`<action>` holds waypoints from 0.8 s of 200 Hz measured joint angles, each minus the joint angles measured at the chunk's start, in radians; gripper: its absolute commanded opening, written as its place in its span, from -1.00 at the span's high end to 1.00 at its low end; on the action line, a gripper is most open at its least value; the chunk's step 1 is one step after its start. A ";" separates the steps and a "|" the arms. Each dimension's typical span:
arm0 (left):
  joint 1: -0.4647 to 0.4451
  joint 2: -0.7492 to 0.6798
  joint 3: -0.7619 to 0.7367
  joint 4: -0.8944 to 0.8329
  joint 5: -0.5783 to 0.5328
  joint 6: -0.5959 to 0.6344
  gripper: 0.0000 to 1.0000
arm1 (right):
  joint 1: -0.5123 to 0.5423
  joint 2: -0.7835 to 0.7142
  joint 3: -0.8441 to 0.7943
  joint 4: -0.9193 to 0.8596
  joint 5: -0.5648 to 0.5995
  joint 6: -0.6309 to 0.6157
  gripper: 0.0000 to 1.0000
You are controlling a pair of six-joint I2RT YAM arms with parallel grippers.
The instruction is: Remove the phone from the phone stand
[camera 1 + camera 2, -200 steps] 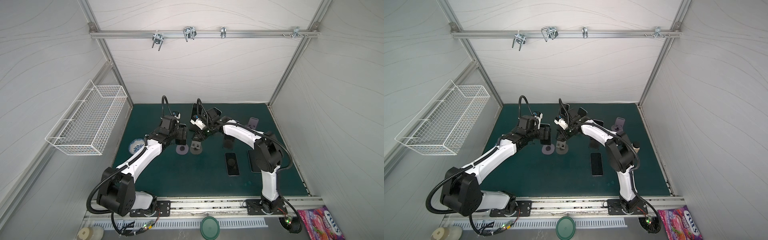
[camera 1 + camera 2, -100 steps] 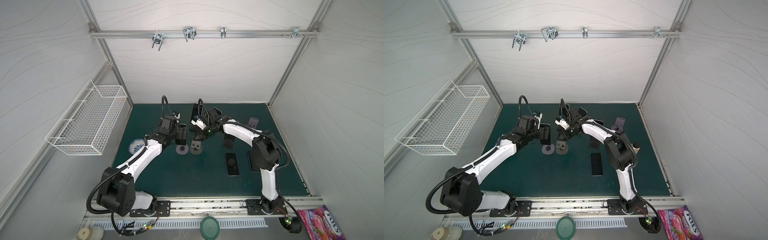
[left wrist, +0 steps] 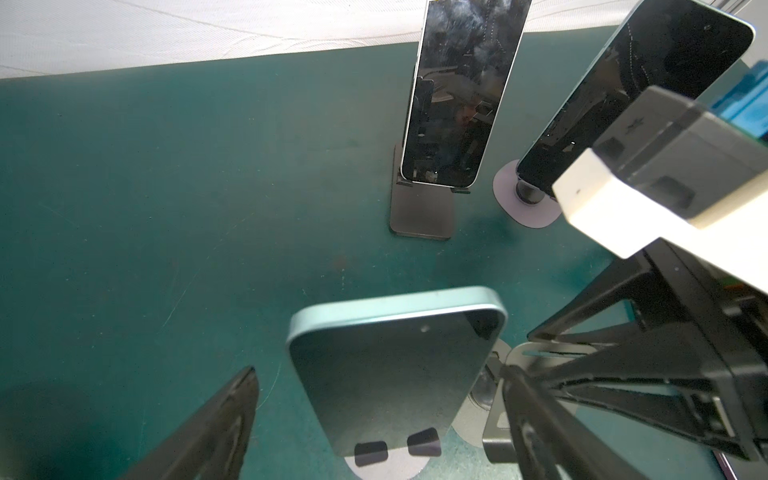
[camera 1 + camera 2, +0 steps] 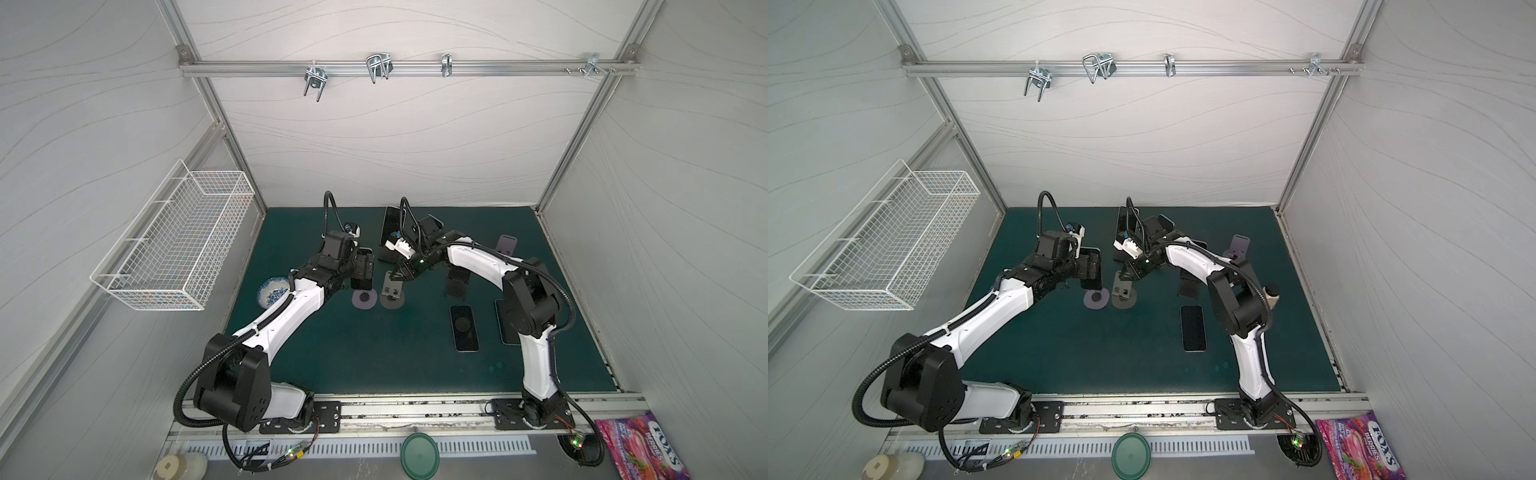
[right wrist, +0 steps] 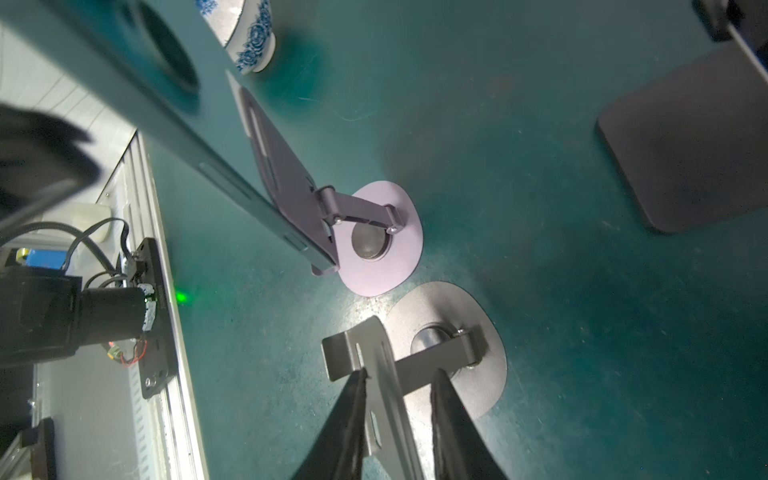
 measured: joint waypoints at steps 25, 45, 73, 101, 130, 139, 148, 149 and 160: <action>0.000 0.003 0.000 0.000 0.000 0.000 -0.85 | -0.004 0.008 0.007 -0.002 -0.027 -0.002 0.75; 0.000 0.005 0.000 -0.001 0.000 0.000 -0.85 | -0.009 0.016 0.016 -0.006 -0.060 -0.003 0.89; 0.000 0.005 0.000 -0.001 -0.001 0.000 -0.85 | -0.014 0.016 0.029 -0.009 -0.103 -0.001 1.00; 0.000 0.005 0.000 -0.001 -0.002 0.000 -0.85 | -0.021 0.016 0.029 -0.014 -0.115 -0.002 1.00; 0.000 0.005 0.000 -0.005 -0.002 0.000 -0.84 | -0.033 0.016 0.026 -0.009 -0.143 0.016 1.00; 0.000 0.005 0.000 -0.008 -0.002 0.000 -0.85 | -0.037 0.016 0.020 0.000 -0.150 0.027 1.00; 0.000 0.005 0.000 -0.011 -0.002 0.000 -0.85 | -0.041 0.016 0.014 0.010 -0.160 0.041 1.00; 0.000 0.005 0.000 -0.011 -0.002 0.000 -0.84 | -0.042 0.016 0.013 0.011 -0.162 0.043 1.00; 0.000 0.004 0.000 -0.017 -0.002 0.000 -0.85 | -0.047 0.014 0.002 0.023 -0.177 0.062 1.00</action>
